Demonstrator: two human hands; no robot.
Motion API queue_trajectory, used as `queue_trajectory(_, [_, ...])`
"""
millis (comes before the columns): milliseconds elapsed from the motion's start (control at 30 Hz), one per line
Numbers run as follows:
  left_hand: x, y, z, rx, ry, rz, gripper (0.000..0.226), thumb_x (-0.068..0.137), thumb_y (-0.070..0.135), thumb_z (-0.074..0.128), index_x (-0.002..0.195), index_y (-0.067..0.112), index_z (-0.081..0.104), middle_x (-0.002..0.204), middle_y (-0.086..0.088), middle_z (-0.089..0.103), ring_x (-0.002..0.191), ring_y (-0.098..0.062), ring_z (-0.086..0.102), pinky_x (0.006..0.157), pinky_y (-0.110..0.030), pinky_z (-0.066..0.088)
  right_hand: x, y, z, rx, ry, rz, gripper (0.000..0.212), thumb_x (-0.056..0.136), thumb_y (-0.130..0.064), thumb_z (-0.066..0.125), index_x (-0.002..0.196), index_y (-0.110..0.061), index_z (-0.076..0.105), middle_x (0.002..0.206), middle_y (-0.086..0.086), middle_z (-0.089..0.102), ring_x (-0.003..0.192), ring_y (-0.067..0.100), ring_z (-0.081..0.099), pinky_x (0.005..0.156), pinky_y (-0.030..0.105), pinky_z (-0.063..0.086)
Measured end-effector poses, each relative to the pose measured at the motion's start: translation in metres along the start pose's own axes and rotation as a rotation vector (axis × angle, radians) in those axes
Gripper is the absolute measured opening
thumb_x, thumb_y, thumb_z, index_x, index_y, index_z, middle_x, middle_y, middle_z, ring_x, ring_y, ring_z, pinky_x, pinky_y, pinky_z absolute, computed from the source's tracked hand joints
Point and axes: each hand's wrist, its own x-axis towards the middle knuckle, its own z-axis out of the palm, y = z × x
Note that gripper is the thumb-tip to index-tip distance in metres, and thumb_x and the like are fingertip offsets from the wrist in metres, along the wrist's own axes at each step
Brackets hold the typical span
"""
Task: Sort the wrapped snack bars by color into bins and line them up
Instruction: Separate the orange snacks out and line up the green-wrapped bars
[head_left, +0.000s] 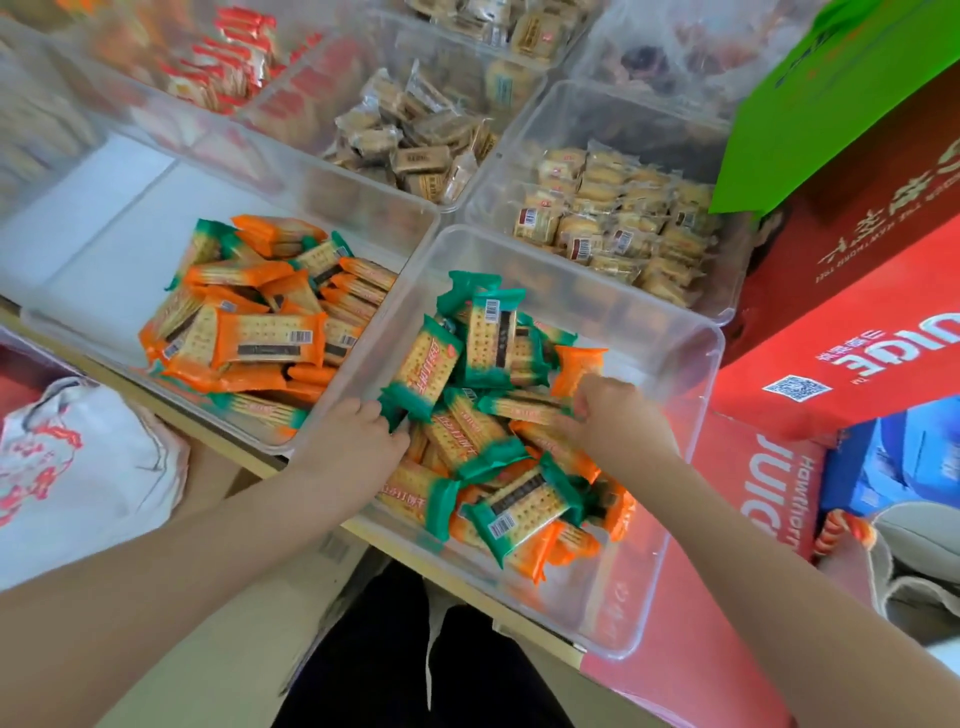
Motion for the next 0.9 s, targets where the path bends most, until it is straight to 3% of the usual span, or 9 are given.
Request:
queue_trajectory(133, [0.006,0.002,-0.007,0.084,-0.006,0.031,0.05,0.093,0.012,0.046,0.14,0.008,0.03,0.127,-0.008,0.053,0.117,-0.026,0.045,0.093,-0.034,0.034,-0.014,0.009,0.008,-0.083,-0.12,-0.063,0.043,0.085,-0.046,0.06,0.106,-0.012,0.045,0.106,0.007,0.055,0.104,0.027,0.054,0.07,0.031,0.037])
queue_trajectory(267, [-0.01,-0.016,-0.021,-0.047,0.052,0.032,0.039,0.084,0.02,0.055,0.121,0.014,0.044,0.118,-0.005,0.055,0.112,-0.024,0.049,0.092,-0.034,0.039,-0.02,0.007,0.013,-0.167,-0.104,-0.068,0.047,0.086,-0.039,0.06,0.117,-0.01,0.039,0.117,0.01,0.054,0.11,0.029,0.05,0.085,0.035,0.041])
queue_trajectory(400, [-0.037,-0.043,-0.036,-0.244,0.165,0.068,0.042,0.081,0.04,0.05,0.118,0.022,0.045,0.105,0.003,0.054,0.099,-0.015,0.051,0.07,-0.027,0.043,-0.018,-0.002,0.001,0.012,-0.091,0.022,0.051,0.083,-0.054,0.057,0.111,-0.014,0.043,0.102,0.005,0.06,0.095,0.029,0.058,0.069,0.03,0.038])
queue_trajectory(467, [-0.047,-0.059,-0.038,-0.41,0.214,0.049,0.052,0.076,0.055,0.044,0.12,0.028,0.046,0.102,0.011,0.053,0.091,-0.01,0.051,0.06,-0.022,0.04,-0.018,-0.007,-0.012,0.043,-0.073,0.05,0.047,0.08,-0.054,0.059,0.108,-0.018,0.046,0.103,0.003,0.059,0.097,0.027,0.057,0.07,0.029,0.039])
queue_trajectory(533, [-0.055,-0.075,-0.038,-0.618,0.268,0.013,0.061,0.067,0.061,0.038,0.12,0.033,0.048,0.098,0.019,0.052,0.085,-0.004,0.05,0.063,-0.022,0.042,-0.019,-0.014,-0.03,0.084,-0.045,0.021,0.033,0.079,-0.046,0.061,0.097,-0.022,0.048,0.104,0.004,0.062,0.095,0.025,0.058,0.077,0.033,0.046])
queue_trajectory(633, [-0.059,-0.1,-0.022,-0.96,0.42,-0.068,0.07,0.059,0.067,0.037,0.115,0.03,0.054,0.107,0.016,0.058,0.094,-0.005,0.054,0.08,-0.026,0.046,-0.02,-0.036,-0.059,0.304,-0.033,-0.114,0.021,0.082,-0.038,0.062,0.083,-0.019,0.053,0.084,-0.001,0.063,0.082,0.019,0.058,0.076,0.036,0.046])
queue_trajectory(733, [-0.055,-0.121,0.01,-1.222,0.606,-0.281,0.06,0.064,0.064,0.049,0.113,0.028,0.054,0.108,0.01,0.059,0.099,-0.009,0.055,0.083,-0.024,0.04,-0.015,-0.078,-0.072,0.529,-0.02,-0.241,0.021,0.085,-0.037,0.062,0.081,-0.017,0.055,0.071,0.001,0.058,0.069,0.02,0.054,0.066,0.035,0.043])
queue_trajectory(800, [-0.046,-0.132,0.035,-1.202,0.654,-0.44,0.049,0.078,0.044,0.065,0.118,0.017,0.057,0.112,0.0,0.061,0.104,-0.017,0.056,0.082,-0.023,0.037,-0.003,-0.108,-0.065,0.564,0.032,-0.281,0.023,0.086,-0.036,0.061,0.085,-0.014,0.055,0.071,0.0,0.056,0.066,0.018,0.053,0.062,0.029,0.042])
queue_trajectory(900, [-0.036,-0.148,0.067,-1.09,0.611,-0.517,0.048,0.083,0.027,0.067,0.124,0.01,0.052,0.12,-0.009,0.058,0.109,-0.025,0.053,0.086,-0.027,0.038,0.024,-0.149,-0.048,0.56,0.106,-0.287,0.023,0.085,-0.035,0.063,0.086,-0.015,0.052,0.07,-0.005,0.054,0.061,0.008,0.048,0.056,0.021,0.037])
